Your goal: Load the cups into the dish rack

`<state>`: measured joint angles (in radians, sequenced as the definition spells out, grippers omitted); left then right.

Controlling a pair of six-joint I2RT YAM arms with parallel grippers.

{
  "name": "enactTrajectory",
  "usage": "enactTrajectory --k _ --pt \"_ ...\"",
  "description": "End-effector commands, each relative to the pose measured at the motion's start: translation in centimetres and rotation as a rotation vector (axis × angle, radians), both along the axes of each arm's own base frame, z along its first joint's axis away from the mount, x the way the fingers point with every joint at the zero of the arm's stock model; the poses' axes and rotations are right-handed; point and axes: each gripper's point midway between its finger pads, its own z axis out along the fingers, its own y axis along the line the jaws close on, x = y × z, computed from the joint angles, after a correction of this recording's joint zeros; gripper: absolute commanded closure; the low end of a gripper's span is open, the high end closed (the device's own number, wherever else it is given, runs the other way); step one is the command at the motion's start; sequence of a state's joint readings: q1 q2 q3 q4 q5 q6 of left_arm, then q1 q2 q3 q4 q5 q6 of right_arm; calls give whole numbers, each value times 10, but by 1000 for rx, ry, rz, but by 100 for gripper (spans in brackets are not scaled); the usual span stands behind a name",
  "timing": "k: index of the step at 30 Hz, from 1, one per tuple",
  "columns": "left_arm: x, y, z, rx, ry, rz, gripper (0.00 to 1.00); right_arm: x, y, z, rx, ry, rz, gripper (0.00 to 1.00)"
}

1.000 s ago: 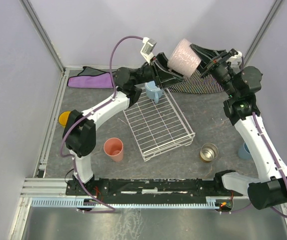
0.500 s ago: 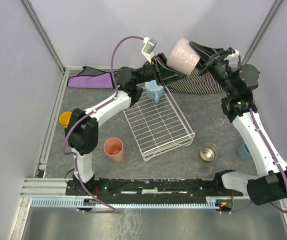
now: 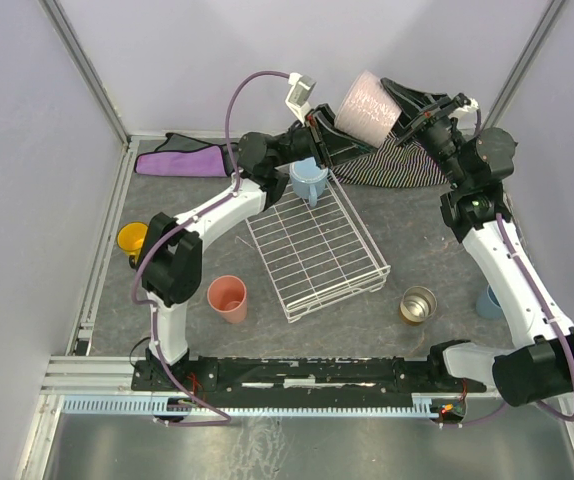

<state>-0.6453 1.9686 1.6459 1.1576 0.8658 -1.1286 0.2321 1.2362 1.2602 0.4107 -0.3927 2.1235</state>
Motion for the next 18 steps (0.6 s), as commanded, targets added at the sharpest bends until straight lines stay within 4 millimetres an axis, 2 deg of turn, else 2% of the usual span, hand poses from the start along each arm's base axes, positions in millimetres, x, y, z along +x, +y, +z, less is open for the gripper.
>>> enactTrajectory --k 1,2,4,6,11,18 --pt "-24 -6 23 -22 -15 -45 97 -19 2 32 47 -137 11 99" --pt "-23 -7 22 -12 -10 -34 97 -19 2 30 41 -134 11 97" --pt "-22 -6 21 0 -10 -16 97 -17 3 24 27 -126 8 83" --pt "-22 -5 21 2 -12 -15 97 -16 5 20 13 -121 8 81" --pt "-23 -5 20 4 -7 -11 97 -13 8 16 -15 -116 14 97" --pt "-17 -6 29 32 53 13 97 -11 14 6 -75 -108 17 99"
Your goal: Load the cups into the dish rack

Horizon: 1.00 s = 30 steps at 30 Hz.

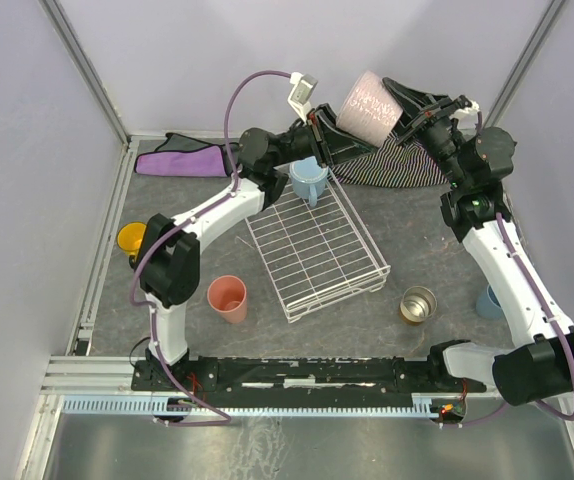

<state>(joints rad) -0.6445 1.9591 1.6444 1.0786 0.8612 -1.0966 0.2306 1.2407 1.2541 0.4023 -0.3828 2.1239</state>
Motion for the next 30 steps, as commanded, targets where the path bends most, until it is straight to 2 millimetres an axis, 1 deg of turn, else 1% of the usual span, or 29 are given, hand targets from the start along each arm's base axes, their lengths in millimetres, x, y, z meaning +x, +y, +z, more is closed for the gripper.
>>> enactTrajectory --k 1,3,4,6,8,11,13,14,17,21,27,30 --pt "-20 -3 36 2 38 10 97 -16 15 9 -82 -125 29 99" --pt "-17 -4 37 16 45 25 97 -15 16 6 -94 -124 28 99" --pt "-17 -5 37 26 47 29 97 -15 17 5 -99 -123 27 97" --pt "-16 -6 35 43 48 35 97 -14 17 2 -105 -122 26 83" --pt "-17 -6 34 47 43 35 97 -14 17 1 -112 -126 26 72" --pt "-19 -2 33 51 27 52 97 -14 17 -2 -115 -125 21 52" --pt "-20 0 33 52 20 64 97 -13 16 -6 -117 -118 16 43" --pt "-21 1 33 50 13 64 97 -14 16 -7 -118 -119 13 41" --pt "-22 3 35 39 4 71 97 -14 16 -8 -121 -116 11 41" --pt "-20 8 37 22 -6 102 97 -16 16 -7 -124 -119 11 38" --pt "-12 22 39 1 -18 141 97 -18 14 -11 -131 -107 4 36" --pt "-7 35 43 -22 -20 159 97 -18 15 -14 -137 -98 9 35"
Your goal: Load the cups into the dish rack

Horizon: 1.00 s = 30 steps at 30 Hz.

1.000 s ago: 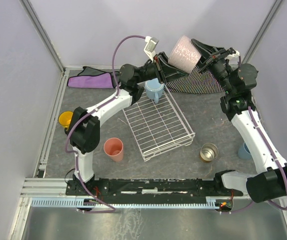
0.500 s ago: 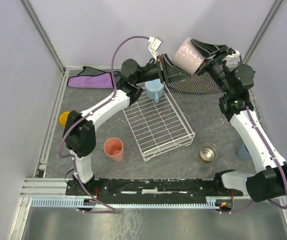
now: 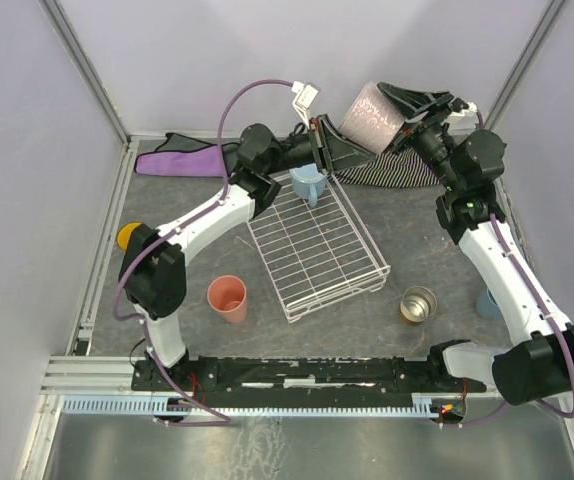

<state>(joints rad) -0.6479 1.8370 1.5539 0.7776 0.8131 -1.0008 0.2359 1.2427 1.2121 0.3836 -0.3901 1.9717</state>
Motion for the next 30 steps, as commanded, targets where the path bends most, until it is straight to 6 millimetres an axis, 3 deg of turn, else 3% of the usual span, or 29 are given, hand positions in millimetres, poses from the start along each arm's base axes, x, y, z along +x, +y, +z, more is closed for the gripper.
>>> enactTrajectory --k 1,9,17,22,30 --pt "-7 37 63 -155 -175 97 97 -27 7 15 -11 -69 55 34" --pt "-4 59 68 -184 -183 123 97 -28 8 4 -22 -48 60 34" --pt "9 81 50 -89 -170 216 97 -34 4 -18 -56 -14 58 34" --pt "14 99 32 3 -156 298 97 -36 -4 -36 -108 7 39 34" --pt "37 130 -29 258 -65 502 97 -34 -25 -61 -221 45 -10 34"
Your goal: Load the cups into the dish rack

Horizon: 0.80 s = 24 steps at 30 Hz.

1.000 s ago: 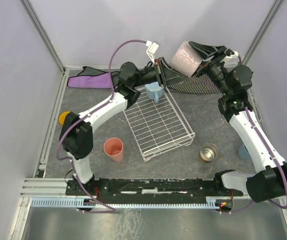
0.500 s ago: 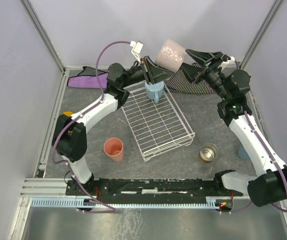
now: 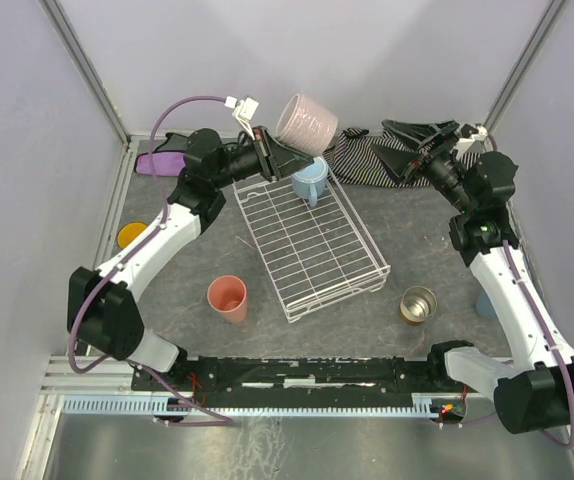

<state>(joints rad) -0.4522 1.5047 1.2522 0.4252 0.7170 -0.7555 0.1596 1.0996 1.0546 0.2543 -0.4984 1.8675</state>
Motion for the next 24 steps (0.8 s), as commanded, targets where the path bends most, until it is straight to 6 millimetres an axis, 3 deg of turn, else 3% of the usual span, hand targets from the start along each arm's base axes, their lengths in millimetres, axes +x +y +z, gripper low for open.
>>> enactTrajectory --k 1,9,15,20,24 --pt "7 29 6 119 -104 175 97 -10 -11 -11 -105 -19 -12 34" --pt "31 77 -44 328 38 484 97 -6 -23 -31 -248 -6 -36 34" --pt "50 122 -83 491 179 738 97 -2 -26 -33 -327 -13 -45 34" --pt "61 136 -107 597 236 834 97 0 -26 -31 -337 -20 -40 34" --pt "65 133 -120 681 237 863 97 1 -26 -32 -336 -16 -38 34"
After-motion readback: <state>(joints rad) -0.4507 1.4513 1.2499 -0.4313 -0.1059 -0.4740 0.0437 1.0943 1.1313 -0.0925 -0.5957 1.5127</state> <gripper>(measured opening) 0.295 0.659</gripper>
